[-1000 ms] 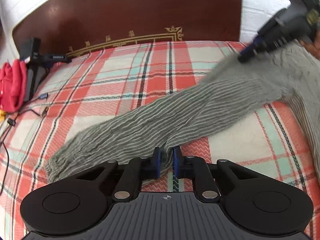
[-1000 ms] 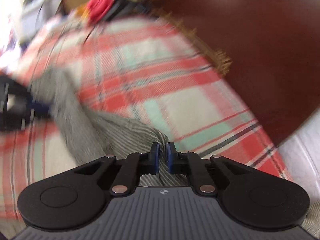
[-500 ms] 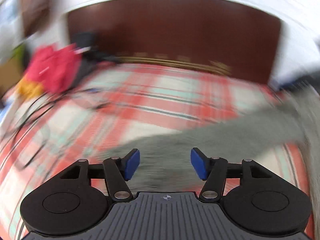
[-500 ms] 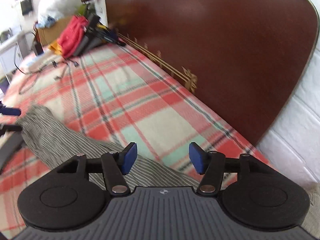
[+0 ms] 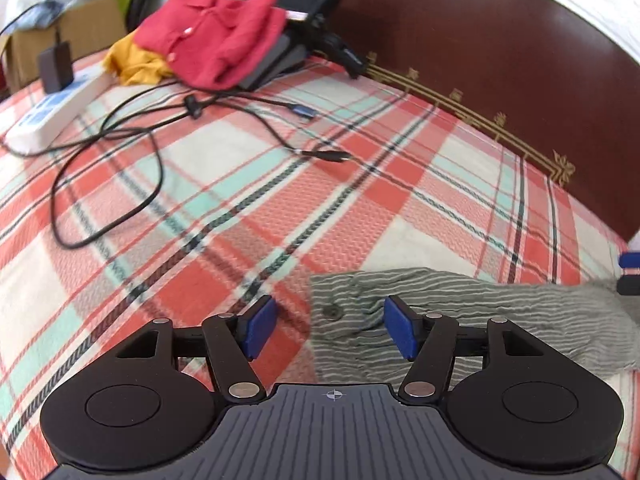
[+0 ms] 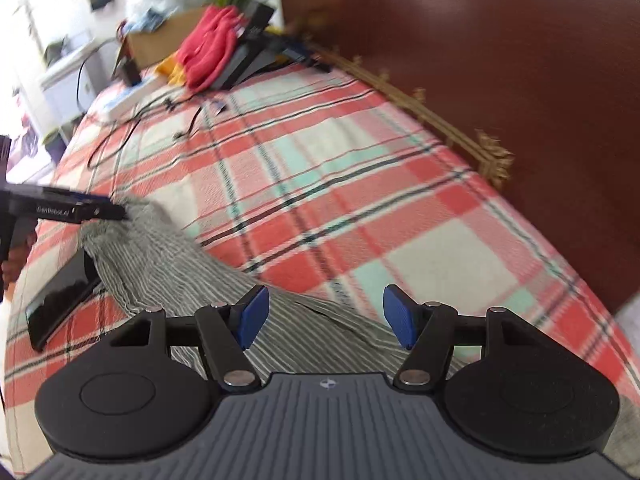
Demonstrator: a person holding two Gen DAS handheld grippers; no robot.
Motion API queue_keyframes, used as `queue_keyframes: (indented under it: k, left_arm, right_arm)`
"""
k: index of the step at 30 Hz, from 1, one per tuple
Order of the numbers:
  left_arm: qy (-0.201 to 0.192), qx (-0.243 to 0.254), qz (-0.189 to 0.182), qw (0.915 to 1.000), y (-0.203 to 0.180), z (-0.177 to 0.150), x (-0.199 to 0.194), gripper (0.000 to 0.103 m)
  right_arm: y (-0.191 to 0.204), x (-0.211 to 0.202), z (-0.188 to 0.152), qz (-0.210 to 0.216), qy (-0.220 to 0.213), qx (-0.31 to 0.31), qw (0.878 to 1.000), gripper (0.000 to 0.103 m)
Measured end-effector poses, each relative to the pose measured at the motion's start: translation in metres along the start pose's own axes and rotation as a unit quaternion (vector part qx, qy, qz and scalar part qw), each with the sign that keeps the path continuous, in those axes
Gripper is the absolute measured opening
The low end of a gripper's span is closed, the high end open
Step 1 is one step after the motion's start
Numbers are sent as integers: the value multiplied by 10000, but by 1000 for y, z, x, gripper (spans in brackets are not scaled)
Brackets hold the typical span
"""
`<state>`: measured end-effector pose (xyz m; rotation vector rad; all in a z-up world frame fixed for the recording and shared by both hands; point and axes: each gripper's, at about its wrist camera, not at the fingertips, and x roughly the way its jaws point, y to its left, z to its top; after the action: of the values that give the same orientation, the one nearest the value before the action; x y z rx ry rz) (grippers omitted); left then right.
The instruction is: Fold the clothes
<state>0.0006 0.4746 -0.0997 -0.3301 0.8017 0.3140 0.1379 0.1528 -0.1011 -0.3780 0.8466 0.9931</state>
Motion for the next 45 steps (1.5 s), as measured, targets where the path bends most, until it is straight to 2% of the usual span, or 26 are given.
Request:
queue_keyframes:
  k: [1, 4, 7, 8, 9, 10, 11, 14, 16, 17, 18, 20, 22, 25, 26, 29, 31, 33, 36, 38, 42, 45]
  left_arm:
    - [-5, 94, 4, 10000, -4, -1, 1, 73]
    - [-47, 275, 4, 9996, -10, -4, 1, 37]
    - [-127, 316, -12, 9994, -12, -7, -3, 22]
    - [-154, 330, -18, 9993, -12, -7, -4, 19]
    - [-181, 343, -23, 9992, -12, -8, -5, 18]
    - [-208, 357, -29, 9991, -13, -9, -7, 16]
    - [-235, 371, -34, 9990, -13, -10, -8, 15]
    - [-478, 295, -50, 9984, -10, -12, -20, 15]
    - [-557, 265, -46, 9981, -6, -12, -26, 15]
    - [-524, 302, -8, 9982, -6, -12, -25, 15]
    - [-462, 373, 88, 9982, -6, -13, -22, 15]
    - [-389, 386, 204, 9983, -3, -14, -19, 23]
    - [-339, 311, 256, 9986, 3, -16, -17, 37]
    - [-397, 78, 366, 9985, 15, -16, -22, 46]
    - [-446, -13, 433, 9981, 19, -15, -26, 54]
    - [-525, -245, 400, 9975, 26, -13, -39, 52]
    - [-506, -320, 93, 9982, 23, -11, -51, 52]
    - [-500, -195, -268, 9982, 8, -11, -63, 53]
    - [-591, 342, -807, 9944, -37, -17, -82, 59]
    - [-649, 728, -1159, 9885, -71, -22, -92, 68]
    - [-612, 1500, -1688, 9723, -148, -41, -105, 73]
    - [-539, 1902, -2041, 9588, -204, -58, -114, 75]
  right_arm:
    - [5, 6, 1, -28, 70, -95, 9999, 68]
    - [16, 25, 0, -220, 358, -453, 9981, 67]
    - [21, 35, -4, -242, 555, -596, 9964, 64]
    - [23, 34, -3, -191, 535, -626, 9964, 55]
    - [24, 33, -3, -140, 515, -655, 9964, 28]
    - [25, 31, -2, -113, 464, -670, 9966, 10]
    - [26, 27, 0, -138, 345, -652, 9972, 5]
    - [25, 19, 3, -139, -33, -531, 9985, 5]
    - [25, 21, 2, -203, -127, -484, 9985, 7]
    - [25, 23, 1, -255, -133, -473, 9985, 18]
    - [26, 26, -1, -308, -139, -462, 9984, 40]
    - [27, 31, -3, -412, -150, -439, 9981, 64]
    - [27, 33, -5, -481, -195, -403, 9978, 64]
    - [12, 2, -2, -462, -578, -91, 9972, 65]
    - [5, -11, -2, -498, -708, 58, 9962, 67]
    - [-20, -56, -12, -731, -1069, 657, 9894, 76]
    - [-33, -87, -26, -835, -1218, 1083, 9831, 79]
    - [-45, -119, -44, -906, -1314, 1494, 9758, 79]
    - [-49, -169, -78, -982, -1393, 1859, 9677, 80]
    - [-49, -205, -103, -1081, -1457, 1995, 9630, 82]
    - [-42, -276, -148, -1522, -1589, 2019, 9544, 87]
    - [-38, -327, -184, -1922, -1692, 2063, 9444, 88]
